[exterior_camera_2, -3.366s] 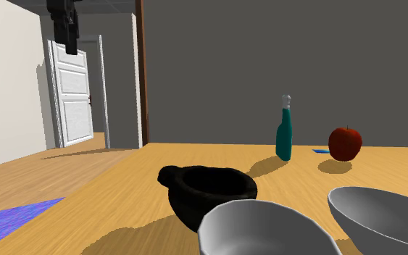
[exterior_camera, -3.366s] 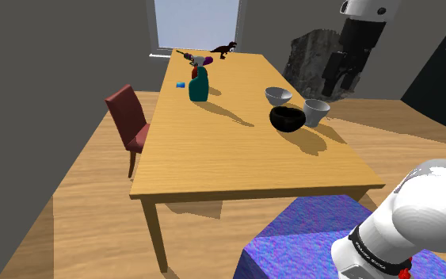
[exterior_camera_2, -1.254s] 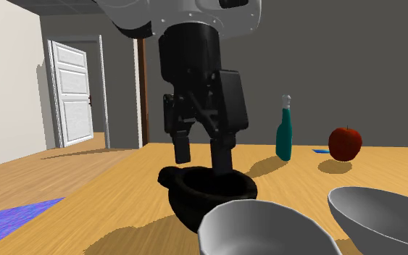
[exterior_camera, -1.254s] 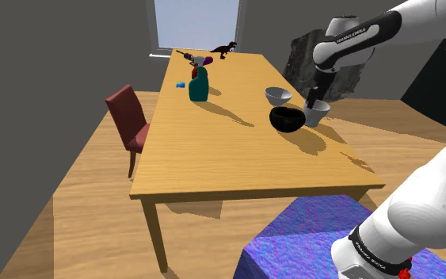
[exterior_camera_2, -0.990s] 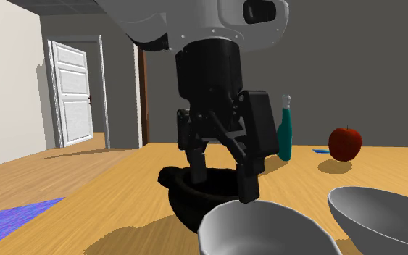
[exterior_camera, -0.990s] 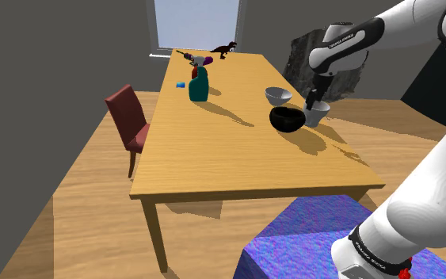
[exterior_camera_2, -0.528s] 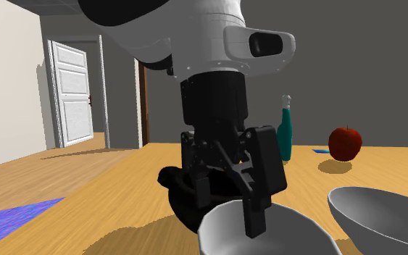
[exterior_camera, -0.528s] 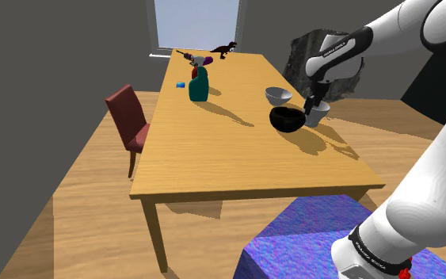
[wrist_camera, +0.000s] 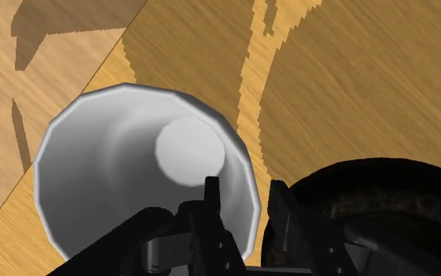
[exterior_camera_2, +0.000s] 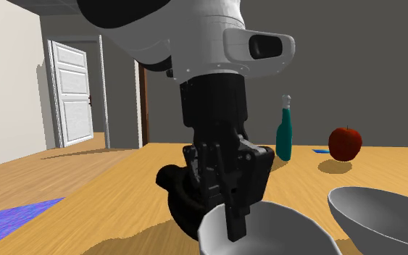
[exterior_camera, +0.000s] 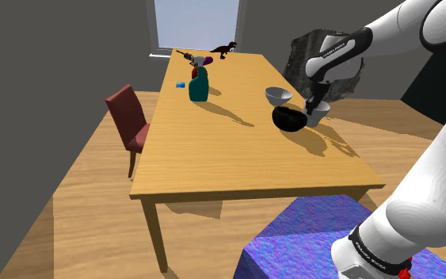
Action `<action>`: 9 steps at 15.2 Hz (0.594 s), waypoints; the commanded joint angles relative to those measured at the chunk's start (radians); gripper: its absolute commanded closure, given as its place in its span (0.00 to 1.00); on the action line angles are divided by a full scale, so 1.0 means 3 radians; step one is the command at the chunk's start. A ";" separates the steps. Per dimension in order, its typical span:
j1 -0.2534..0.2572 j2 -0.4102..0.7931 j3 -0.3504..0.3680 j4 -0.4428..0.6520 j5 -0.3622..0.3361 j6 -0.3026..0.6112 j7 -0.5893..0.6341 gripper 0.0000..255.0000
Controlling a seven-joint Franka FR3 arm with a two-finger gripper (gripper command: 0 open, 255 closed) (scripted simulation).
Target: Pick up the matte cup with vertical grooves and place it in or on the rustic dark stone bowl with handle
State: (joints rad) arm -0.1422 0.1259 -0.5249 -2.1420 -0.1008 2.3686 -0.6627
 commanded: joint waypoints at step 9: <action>0.0004 -0.0021 0.0000 0.0023 -0.0010 -0.0045 0.0003 1.00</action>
State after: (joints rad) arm -0.1415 0.1251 -0.5242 -2.1364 -0.1007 2.3612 -0.6628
